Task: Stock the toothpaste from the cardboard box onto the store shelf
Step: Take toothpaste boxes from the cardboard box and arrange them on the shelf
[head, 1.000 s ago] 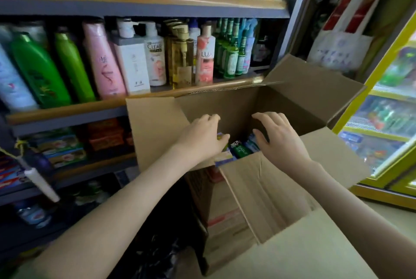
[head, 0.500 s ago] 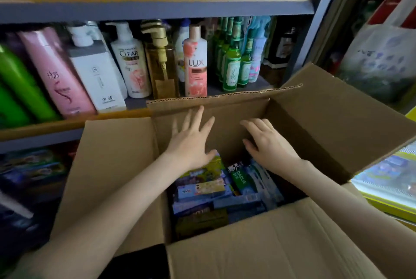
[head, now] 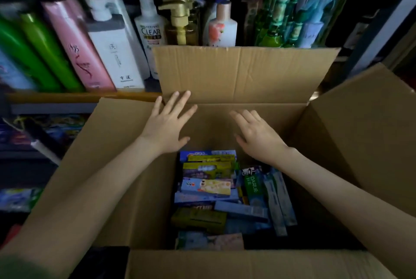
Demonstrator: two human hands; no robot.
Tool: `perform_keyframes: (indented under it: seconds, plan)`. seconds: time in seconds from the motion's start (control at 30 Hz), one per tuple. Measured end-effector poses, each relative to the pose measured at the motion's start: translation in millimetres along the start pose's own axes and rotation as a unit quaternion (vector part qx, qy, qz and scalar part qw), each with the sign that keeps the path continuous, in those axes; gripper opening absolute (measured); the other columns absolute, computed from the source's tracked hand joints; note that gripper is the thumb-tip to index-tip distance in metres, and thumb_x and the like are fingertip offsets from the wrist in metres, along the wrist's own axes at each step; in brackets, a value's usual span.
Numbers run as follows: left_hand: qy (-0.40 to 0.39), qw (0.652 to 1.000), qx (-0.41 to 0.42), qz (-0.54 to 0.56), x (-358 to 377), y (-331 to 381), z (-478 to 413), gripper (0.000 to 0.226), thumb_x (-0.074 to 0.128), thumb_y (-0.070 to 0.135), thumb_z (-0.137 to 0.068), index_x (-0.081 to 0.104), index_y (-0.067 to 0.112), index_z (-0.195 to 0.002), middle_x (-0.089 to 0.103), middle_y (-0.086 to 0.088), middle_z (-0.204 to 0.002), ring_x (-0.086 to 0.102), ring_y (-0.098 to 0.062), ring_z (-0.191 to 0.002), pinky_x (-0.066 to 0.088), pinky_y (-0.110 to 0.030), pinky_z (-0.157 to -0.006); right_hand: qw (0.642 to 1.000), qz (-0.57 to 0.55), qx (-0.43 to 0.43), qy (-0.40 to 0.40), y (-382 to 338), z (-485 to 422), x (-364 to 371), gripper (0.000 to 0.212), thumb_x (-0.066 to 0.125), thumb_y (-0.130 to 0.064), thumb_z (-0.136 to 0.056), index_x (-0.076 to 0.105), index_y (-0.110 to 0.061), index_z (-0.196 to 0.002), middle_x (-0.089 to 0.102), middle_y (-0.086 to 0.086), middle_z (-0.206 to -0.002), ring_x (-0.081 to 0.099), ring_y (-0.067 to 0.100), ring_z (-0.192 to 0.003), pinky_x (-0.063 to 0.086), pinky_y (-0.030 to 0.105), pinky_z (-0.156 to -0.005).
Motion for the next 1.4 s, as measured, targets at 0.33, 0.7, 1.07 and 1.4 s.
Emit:
perform_keyframes:
  seconds: [0.33,0.7,1.07,1.4]
  plan:
    - [-0.041,0.998,0.039,-0.037,19.0,-7.4,-8.6,0.106,0.050,0.077,-0.077,-0.009,0.032,-0.153,-0.042,-0.006,-0.145,-0.026,-0.034,-0.144,-0.007,-0.056,-0.115,0.997,-0.024,0.045,-0.058,9.7,-8.9,36.1,0.065,0.057,-0.014,-0.092,0.026,-0.005,-0.148,0.041,0.015,-0.140,0.039,0.031,-0.124,0.036,0.039,-0.104]
    - [-0.026,0.998,0.045,-0.040,17.6,-4.0,-6.7,0.098,0.050,0.071,-0.081,0.001,0.030,-0.155,-0.040,-0.007,-0.148,-0.027,-0.037,-0.142,-0.010,-0.056,-0.115,0.993,-0.042,0.051,-0.102,0.6,-24.2,72.8,0.067,0.053,-0.018,-0.093,0.019,-0.010,-0.151,0.036,0.009,-0.145,0.034,0.024,-0.128,0.031,0.035,-0.108]
    - [-0.018,0.997,0.047,-0.055,22.6,-5.8,-7.1,0.098,0.053,0.071,-0.080,0.005,0.029,-0.154,-0.032,-0.011,-0.155,-0.025,-0.038,-0.143,-0.008,-0.057,-0.115,0.978,-0.048,0.065,-0.192,5.6,-14.7,110.5,0.071,0.054,-0.026,-0.095,0.014,-0.013,-0.152,0.030,0.007,-0.149,0.029,0.022,-0.133,0.026,0.033,-0.111]
    - [-0.001,0.992,0.041,-0.118,22.2,-3.4,-6.8,0.096,0.051,0.070,-0.080,0.009,0.028,-0.155,-0.027,-0.016,-0.156,-0.016,-0.043,-0.144,-0.002,-0.056,-0.117,0.942,-0.033,0.074,-0.326,36.5,21.1,130.0,0.069,0.057,-0.036,-0.093,0.023,-0.012,-0.148,0.033,0.009,-0.147,0.030,0.025,-0.133,0.029,0.035,-0.106]
Point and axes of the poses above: each hand's wrist, its own z-axis away from the middle knuckle, its own x-axis out of the palm, y = z × x, the point moved 8 cm from there along -z, towards the middle knuckle
